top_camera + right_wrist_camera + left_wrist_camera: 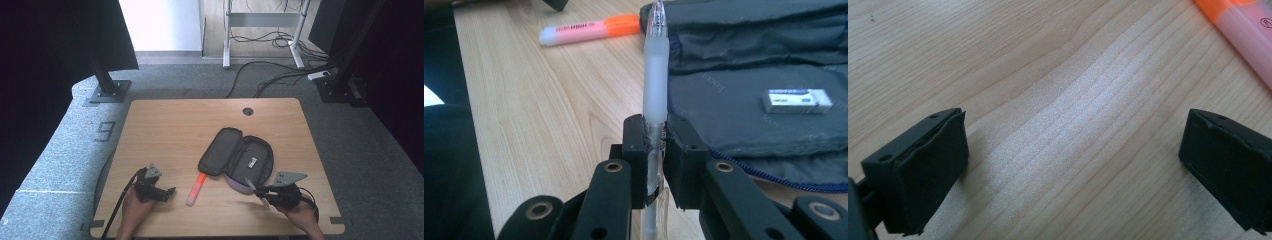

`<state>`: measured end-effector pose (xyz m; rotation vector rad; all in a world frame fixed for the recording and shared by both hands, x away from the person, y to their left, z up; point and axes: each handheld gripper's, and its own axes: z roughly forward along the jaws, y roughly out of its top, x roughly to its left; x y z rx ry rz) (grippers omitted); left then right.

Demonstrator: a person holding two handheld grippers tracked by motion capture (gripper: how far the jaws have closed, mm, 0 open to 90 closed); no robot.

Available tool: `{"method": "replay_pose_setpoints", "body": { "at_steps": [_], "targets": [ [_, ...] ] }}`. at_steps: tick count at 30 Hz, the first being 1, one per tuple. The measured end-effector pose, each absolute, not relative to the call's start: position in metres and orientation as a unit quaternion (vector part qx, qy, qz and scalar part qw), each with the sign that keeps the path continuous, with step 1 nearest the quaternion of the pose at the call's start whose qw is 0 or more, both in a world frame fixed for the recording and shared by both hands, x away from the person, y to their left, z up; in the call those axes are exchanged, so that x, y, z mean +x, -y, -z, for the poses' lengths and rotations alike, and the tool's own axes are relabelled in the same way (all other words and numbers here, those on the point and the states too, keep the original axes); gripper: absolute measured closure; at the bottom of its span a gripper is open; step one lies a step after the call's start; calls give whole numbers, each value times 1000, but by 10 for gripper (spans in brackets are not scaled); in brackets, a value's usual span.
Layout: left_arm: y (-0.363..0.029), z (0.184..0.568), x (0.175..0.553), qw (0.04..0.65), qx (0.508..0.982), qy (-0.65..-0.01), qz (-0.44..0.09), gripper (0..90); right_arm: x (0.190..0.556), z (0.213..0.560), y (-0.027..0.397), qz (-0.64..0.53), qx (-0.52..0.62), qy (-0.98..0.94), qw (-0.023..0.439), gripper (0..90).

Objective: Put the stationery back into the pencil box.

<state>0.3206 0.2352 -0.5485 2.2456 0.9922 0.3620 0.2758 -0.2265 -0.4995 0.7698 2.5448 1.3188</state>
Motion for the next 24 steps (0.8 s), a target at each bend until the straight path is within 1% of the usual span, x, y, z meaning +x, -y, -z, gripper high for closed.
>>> {"method": "replay_pose_setpoints", "body": {
  "at_steps": [24],
  "targets": [
    [-235,548,321,324,856,-378,-138,0,286,467,237,-460,266,-839,113,782]
  ]
}}
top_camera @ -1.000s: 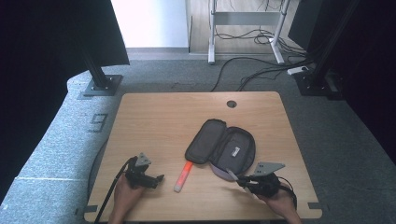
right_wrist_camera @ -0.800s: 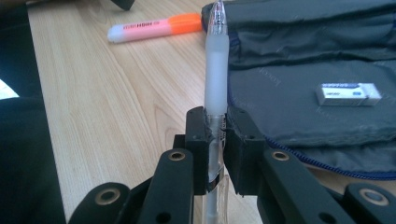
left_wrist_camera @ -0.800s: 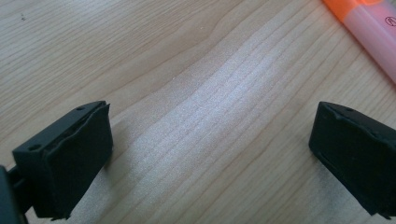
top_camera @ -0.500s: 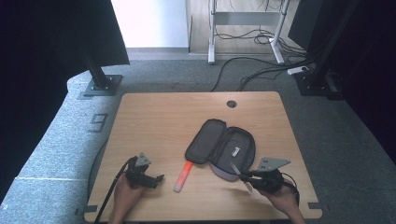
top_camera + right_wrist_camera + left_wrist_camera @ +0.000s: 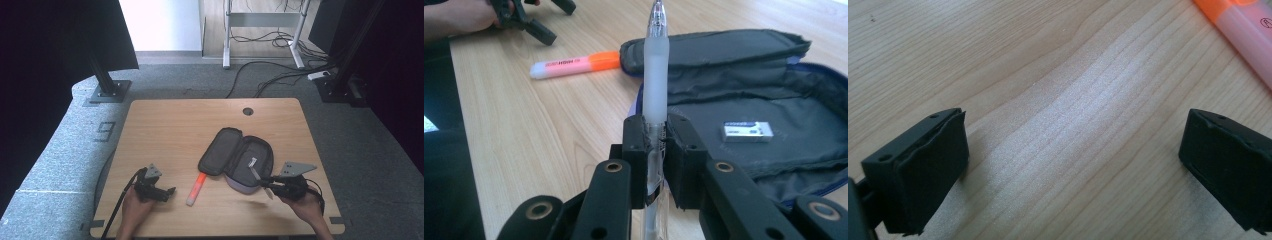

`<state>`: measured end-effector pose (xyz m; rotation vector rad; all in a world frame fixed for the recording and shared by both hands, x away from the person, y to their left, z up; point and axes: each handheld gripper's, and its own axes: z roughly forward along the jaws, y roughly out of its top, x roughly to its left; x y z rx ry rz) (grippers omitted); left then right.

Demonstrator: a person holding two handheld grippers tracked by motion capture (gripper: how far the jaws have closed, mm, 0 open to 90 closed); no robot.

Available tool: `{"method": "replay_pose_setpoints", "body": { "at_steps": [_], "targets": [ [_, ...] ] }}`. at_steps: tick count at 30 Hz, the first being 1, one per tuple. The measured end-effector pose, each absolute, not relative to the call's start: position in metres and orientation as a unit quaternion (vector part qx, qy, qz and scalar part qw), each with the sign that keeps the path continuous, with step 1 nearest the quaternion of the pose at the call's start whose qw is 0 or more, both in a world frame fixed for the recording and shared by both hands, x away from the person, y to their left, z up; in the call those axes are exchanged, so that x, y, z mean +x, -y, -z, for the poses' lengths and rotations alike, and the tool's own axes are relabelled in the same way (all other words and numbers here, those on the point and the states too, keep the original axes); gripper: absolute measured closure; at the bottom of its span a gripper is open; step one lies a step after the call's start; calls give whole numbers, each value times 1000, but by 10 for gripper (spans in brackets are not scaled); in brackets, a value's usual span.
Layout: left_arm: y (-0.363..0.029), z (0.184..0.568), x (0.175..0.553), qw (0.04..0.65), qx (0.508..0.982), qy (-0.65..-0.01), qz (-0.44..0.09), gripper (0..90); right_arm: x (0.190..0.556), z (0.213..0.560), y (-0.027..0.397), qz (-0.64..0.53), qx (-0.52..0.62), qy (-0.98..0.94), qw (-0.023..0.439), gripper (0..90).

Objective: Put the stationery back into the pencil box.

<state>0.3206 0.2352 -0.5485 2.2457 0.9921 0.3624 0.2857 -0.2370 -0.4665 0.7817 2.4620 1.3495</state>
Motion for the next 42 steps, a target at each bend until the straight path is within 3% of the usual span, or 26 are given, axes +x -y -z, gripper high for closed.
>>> {"method": "replay_pose_setpoints", "body": {
  "at_steps": [17,42],
  "targets": [
    [-235,548,321,324,856,-378,-138,0,305,442,238,-467,273,-829,146,783],
    [-235,548,321,324,856,-378,-138,0,350,441,222,-463,285,-820,179,782]
  ]
}}
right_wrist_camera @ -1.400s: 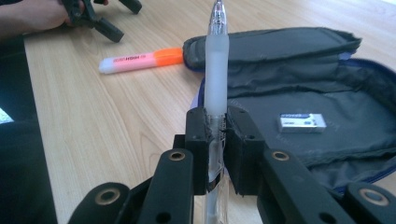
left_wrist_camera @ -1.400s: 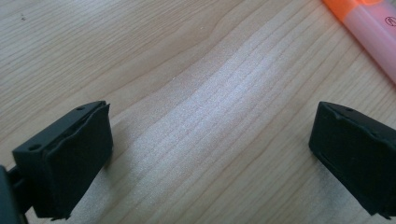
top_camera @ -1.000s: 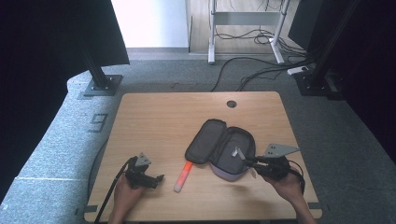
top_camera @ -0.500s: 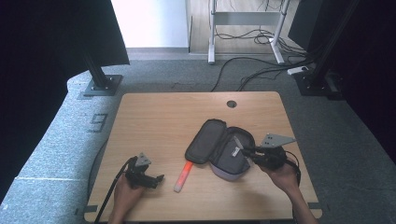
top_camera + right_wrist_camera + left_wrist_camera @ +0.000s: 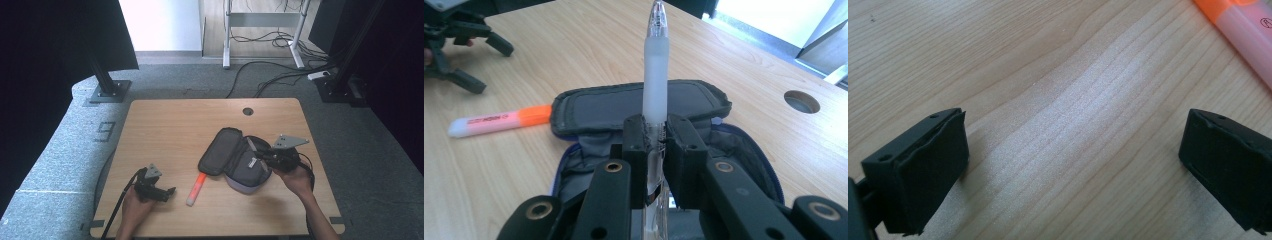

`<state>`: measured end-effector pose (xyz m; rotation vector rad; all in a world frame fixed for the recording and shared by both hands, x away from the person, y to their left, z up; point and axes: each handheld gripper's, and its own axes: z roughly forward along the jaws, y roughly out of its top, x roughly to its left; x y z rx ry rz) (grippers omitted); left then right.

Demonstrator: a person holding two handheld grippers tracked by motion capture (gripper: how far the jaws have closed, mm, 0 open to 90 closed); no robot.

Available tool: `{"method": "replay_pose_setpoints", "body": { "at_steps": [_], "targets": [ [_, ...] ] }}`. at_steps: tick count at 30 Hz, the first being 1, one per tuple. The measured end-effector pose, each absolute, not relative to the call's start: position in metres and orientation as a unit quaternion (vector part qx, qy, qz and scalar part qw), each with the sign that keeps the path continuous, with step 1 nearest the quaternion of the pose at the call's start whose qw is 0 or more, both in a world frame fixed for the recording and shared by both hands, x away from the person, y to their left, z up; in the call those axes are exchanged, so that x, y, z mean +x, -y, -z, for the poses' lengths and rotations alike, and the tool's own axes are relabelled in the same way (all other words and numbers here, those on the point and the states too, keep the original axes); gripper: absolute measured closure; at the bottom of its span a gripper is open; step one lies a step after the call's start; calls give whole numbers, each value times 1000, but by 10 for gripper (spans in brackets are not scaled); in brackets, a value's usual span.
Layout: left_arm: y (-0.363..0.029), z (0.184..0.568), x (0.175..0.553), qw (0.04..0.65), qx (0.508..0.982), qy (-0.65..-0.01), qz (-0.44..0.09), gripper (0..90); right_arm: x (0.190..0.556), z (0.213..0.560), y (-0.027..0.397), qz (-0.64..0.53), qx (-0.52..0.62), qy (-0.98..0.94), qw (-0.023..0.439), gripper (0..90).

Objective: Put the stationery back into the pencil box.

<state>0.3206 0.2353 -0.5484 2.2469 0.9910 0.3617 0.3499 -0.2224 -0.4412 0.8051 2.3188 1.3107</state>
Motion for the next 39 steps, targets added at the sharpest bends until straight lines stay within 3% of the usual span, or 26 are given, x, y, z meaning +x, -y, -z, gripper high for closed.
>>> {"method": "replay_pose_setpoints", "body": {
  "at_steps": [39],
  "targets": [
    [-235,548,321,324,856,-378,-138,0,389,492,207,-421,308,-835,172,780]
  ]
}}
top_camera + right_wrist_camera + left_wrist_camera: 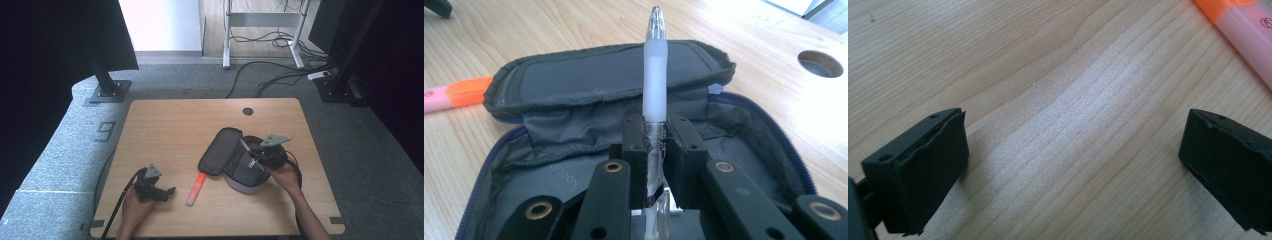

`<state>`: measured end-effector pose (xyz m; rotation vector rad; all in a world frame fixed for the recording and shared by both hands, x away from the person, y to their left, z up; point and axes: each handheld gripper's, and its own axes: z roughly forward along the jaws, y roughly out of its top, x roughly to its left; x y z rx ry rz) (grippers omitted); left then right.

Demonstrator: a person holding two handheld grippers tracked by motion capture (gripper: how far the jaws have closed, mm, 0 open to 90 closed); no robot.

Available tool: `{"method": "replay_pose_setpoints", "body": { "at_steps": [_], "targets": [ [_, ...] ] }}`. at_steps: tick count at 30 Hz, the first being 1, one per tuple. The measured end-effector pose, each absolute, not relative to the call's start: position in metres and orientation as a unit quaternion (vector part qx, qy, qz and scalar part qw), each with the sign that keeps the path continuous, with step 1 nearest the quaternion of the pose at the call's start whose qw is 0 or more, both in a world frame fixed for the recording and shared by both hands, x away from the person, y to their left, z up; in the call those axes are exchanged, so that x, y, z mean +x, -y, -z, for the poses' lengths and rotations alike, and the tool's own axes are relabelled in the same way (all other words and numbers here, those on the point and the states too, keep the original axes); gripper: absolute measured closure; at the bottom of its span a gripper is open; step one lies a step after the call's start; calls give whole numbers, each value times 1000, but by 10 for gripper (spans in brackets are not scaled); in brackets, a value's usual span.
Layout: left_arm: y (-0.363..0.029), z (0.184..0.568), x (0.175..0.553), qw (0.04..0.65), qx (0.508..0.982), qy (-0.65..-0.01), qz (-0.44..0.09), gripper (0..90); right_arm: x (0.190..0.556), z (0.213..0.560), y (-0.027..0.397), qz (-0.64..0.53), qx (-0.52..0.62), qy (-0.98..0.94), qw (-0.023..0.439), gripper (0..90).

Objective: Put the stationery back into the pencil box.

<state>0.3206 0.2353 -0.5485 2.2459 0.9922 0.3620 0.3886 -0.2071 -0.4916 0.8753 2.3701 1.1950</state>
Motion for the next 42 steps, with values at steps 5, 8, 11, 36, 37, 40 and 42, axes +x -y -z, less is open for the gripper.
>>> {"method": "replay_pose_setpoints", "body": {
  "at_steps": [5,8,11,36,37,40,42],
  "targets": [
    [-235,548,321,324,856,-378,-138,0,393,499,202,-408,312,-841,166,780],
    [-235,548,321,324,856,-378,-138,0,395,503,200,-403,314,-844,163,779],
    [-235,548,321,324,856,-378,-138,0,398,506,198,-392,320,-848,160,778],
    [-235,548,321,324,856,-378,-138,0,407,507,193,-376,341,-845,171,684],
    [-235,548,321,324,856,-378,-138,0,407,506,193,-378,340,-844,172,659],
    [-235,548,321,324,856,-378,-138,0,405,503,194,-382,338,-843,173,552],
    [-235,548,321,324,856,-378,-138,0,404,501,195,-381,337,-844,172,495]
  ]
}}
